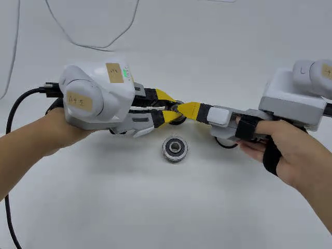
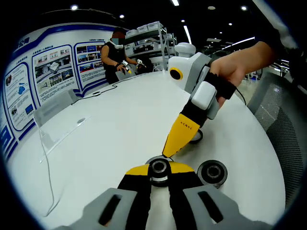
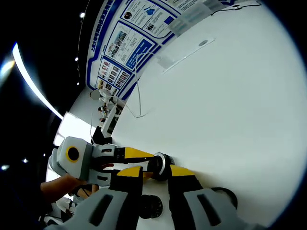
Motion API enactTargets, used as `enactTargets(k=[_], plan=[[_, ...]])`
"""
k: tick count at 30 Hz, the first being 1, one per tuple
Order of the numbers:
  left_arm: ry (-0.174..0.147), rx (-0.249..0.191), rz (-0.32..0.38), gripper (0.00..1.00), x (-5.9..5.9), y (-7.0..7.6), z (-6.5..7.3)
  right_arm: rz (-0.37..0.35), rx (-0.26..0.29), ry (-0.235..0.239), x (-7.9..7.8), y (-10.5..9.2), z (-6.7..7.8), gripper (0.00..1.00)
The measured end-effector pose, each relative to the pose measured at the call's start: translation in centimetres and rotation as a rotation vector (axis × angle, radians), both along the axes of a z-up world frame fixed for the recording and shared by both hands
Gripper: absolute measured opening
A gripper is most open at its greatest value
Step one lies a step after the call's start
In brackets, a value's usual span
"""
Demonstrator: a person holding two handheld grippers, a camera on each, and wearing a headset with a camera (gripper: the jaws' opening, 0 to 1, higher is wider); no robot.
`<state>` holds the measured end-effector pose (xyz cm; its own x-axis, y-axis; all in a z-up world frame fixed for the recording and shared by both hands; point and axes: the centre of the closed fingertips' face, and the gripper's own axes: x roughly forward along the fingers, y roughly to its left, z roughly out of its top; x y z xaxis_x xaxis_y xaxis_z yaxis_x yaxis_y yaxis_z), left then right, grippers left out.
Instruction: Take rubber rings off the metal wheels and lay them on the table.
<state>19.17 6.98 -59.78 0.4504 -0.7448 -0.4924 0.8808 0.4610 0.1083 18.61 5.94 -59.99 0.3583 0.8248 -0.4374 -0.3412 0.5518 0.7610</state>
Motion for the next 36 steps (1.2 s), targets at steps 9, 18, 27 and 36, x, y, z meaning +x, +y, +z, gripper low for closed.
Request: enactTargets(k=[9, 18, 27, 36], plan=[[0.001, 0.000, -0.001, 0.12, 0.05, -0.05, 0.01, -0.021, -0.010, 0.018, 0.44, 0.06, -0.78, 0.15], [0.000, 0.001, -0.002, 0.12, 0.11, -0.05, -0.02, -0.026, -0.023, 0.009, 0.64, -0.43, -0.86, 0.07], [0.001, 0.002, -0.003, 0.12, 0.10, -0.05, -0.02, -0.024, -0.036, -0.011, 0.59, -0.41, -0.70, 0.03], [0.003, 0.006, -0.004, 0.12, 0.05, -0.02, -0.07, -0.059, -0.011, 0.038, 0.67, -0.47, -0.60, 0.01]])
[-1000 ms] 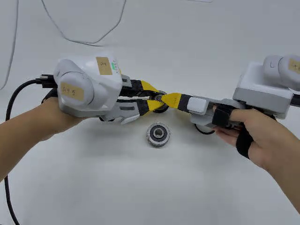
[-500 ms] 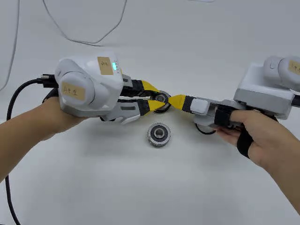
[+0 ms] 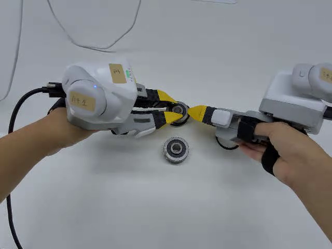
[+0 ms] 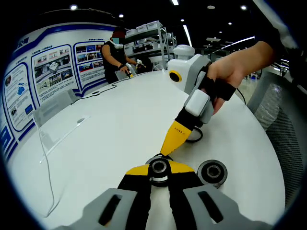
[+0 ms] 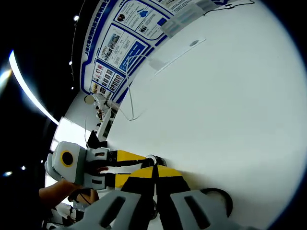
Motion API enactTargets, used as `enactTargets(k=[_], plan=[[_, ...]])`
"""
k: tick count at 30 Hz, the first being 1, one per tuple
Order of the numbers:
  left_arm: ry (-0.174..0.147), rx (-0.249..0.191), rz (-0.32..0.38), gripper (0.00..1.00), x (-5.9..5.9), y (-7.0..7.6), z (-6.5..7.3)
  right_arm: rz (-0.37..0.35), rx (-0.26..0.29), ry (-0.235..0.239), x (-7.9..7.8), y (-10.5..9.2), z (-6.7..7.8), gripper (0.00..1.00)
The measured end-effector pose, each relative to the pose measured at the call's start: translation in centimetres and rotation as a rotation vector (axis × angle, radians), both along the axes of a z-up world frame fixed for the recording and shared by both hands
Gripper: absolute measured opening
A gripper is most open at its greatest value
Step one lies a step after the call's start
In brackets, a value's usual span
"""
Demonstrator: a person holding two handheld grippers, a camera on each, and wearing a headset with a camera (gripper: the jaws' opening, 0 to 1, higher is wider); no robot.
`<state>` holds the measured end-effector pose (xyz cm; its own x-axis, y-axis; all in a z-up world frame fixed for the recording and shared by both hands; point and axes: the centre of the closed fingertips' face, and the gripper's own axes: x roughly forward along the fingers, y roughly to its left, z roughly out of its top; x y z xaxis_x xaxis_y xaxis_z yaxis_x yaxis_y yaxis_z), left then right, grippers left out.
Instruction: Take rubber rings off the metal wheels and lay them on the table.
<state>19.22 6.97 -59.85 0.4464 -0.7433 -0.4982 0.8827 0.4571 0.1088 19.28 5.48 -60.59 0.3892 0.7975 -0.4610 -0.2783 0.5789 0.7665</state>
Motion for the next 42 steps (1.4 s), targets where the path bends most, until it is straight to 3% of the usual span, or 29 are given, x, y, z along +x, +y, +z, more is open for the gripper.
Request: enactTargets(k=[20, 28, 31, 42], plan=[[0.004, 0.000, 0.003, 0.12, -0.1, 0.0, 0.1, 0.004, 0.003, -0.019, 0.2, 0.1, 0.1, 0.01], [0.004, -0.001, 0.003, 0.12, -0.2, -0.1, 0.2, 0.012, 0.001, -0.029, 0.0, 0.3, 0.4, 0.01], [0.005, -0.001, 0.003, 0.12, -0.1, -0.1, 0.2, 0.033, -0.016, -0.056, -0.2, 0.6, 0.8, 0.01], [0.006, 0.001, 0.006, 0.12, -0.2, 0.0, 0.2, 0.046, -0.001, -0.051, -1.0, 1.5, 1.5, 0.01]])
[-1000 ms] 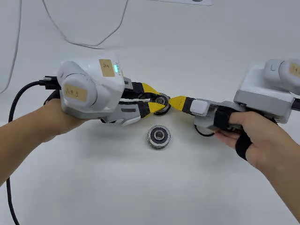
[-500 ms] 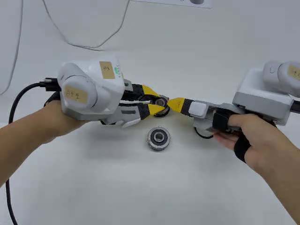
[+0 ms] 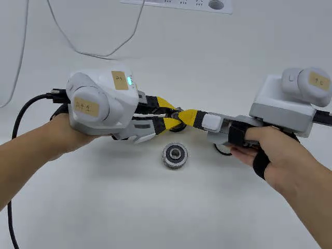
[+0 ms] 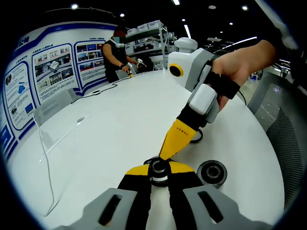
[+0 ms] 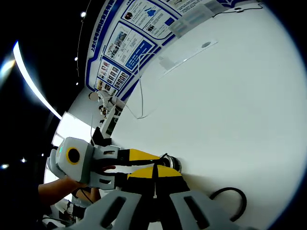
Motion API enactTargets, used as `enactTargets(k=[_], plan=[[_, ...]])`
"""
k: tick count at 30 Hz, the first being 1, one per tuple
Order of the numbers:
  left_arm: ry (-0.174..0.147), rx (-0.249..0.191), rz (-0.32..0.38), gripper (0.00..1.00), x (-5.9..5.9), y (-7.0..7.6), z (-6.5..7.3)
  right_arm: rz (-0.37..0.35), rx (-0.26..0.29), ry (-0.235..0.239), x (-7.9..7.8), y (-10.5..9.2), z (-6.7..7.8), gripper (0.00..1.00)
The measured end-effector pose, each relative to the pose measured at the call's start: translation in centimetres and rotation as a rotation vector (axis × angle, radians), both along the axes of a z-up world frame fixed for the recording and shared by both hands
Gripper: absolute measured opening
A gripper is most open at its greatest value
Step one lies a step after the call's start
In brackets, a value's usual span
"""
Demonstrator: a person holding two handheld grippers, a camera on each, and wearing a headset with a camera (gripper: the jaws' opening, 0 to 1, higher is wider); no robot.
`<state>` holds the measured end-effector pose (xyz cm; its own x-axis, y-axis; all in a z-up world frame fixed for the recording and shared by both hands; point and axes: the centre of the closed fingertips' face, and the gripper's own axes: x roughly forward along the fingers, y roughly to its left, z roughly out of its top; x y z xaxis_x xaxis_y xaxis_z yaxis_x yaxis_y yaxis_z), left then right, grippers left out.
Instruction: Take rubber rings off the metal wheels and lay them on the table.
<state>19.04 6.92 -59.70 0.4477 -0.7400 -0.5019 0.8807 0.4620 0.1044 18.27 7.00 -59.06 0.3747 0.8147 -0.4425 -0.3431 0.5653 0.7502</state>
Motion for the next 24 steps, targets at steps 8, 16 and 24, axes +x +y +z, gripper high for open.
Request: enactTargets(k=[8, 16, 24], plan=[[-0.005, 0.000, 0.000, 0.13, 0.00, -0.01, 0.01, 0.001, 0.003, 0.001, -0.32, -0.03, 0.47, 0.01], [-0.016, 0.000, 0.006, 0.13, -0.05, 0.01, 0.04, -0.009, 0.002, 0.003, -0.47, -0.03, 0.74, 0.01], [0.013, 0.005, 0.036, 0.13, 0.21, 0.08, 0.12, -0.059, -0.011, 0.042, 0.20, -0.27, 0.04, 0.01]])
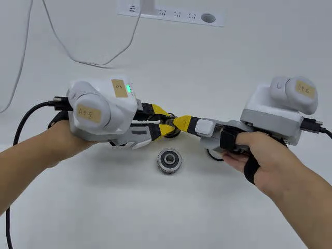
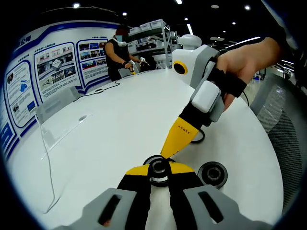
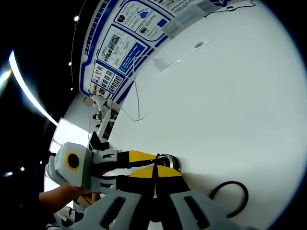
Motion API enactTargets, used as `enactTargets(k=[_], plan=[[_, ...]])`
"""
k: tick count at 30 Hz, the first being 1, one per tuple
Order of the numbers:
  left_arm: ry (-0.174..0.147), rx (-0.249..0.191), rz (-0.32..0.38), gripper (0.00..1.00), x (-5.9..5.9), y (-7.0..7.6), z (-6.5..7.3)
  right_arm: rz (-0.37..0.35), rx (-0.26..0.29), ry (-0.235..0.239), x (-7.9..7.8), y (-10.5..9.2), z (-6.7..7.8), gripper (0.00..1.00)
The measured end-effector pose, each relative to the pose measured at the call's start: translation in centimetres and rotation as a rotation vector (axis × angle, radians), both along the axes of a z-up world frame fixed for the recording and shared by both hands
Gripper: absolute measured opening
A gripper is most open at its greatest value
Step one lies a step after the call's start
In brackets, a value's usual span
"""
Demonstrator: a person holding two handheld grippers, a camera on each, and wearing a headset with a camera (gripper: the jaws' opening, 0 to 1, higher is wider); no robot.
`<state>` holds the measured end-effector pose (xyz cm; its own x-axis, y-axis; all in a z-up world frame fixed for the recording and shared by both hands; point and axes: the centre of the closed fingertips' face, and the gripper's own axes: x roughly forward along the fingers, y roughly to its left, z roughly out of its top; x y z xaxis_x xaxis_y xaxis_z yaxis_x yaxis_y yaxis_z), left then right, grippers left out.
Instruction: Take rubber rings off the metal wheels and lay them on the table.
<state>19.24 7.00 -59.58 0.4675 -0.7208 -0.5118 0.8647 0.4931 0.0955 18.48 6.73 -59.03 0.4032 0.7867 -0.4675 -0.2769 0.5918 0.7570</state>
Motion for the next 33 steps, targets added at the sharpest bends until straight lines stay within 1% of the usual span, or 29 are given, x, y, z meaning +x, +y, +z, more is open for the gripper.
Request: enactTargets(k=[1, 2, 3, 5, 7, 10, 11, 15, 17, 19, 21, 25, 28, 33], plan=[[0.013, -0.005, 0.006, 0.13, 0.0, 0.1, 0.0, -0.003, -0.002, 0.003, 0.2, -0.1, -0.1, 0.01], [0.016, -0.007, 0.009, 0.13, 0.0, 0.1, 0.0, -0.004, -0.004, 0.005, 0.2, -0.1, -0.2, 0.01], [0.017, -0.006, 0.010, 0.13, -0.1, 0.2, 0.1, -0.011, -0.012, 0.011, 0.3, -0.3, -0.4, 0.01], [0.014, -0.014, 0.011, 0.13, -0.2, 0.3, 0.5, -0.011, -0.016, 0.009, 0.4, -0.3, -0.6, 0.01], [0.012, -0.025, 0.017, 0.11, -0.2, 0.5, 1.1, -0.012, -0.010, 0.007, 0.5, -0.3, -0.6, 0.01], [0.011, -0.036, 0.029, 0.20, -0.4, 1.0, 1.7, -0.013, 0.004, 0.007, 0.6, 0.0, -0.3, 0.01], [0.015, -0.057, 0.044, 0.21, -0.4, 1.2, 2.1, -0.012, 0.009, 0.010, 0.5, 0.1, -0.2, 0.01], [-0.007, -0.077, 0.068, 0.26, -0.4, 2.2, 3.2, 0.001, 0.018, 0.013, 0.0, 0.4, 0.1, 0.01], [-0.008, -0.099, 0.102, 0.27, 0.0, 2.7, 3.7, 0.010, 0.034, 0.013, -0.4, 0.6, 0.6, 0.01], [-0.021, -0.103, 0.126, 0.31, 0.5, 3.0, 4.1, 0.023, 0.041, 0.007, -0.9, 0.7, 1.2, 0.01], [-0.028, -0.105, 0.136, 0.33, 0.7, 3.1, 4.3, 0.033, 0.038, -0.001, -1.4, 0.5, 1.5, 0.01], [-0.034, -0.112, 0.130, 0.33, 0.8, 2.6, 4.6, 0.040, 0.011, -0.014, -2.1, -0.8, 1.5, 0.01], [-0.031, -0.103, 0.115, 0.33, 0.7, 2.1, 4.3, 0.006, 0.010, -0.005, -2.4, -2.4, 1.5, 0.01], [-0.022, -0.106, 0.103, 0.33, 0.5, 1.3, 4.1, -0.050, -0.003, 0.001, -2.2, -4.8, 1.4, 0.01]])
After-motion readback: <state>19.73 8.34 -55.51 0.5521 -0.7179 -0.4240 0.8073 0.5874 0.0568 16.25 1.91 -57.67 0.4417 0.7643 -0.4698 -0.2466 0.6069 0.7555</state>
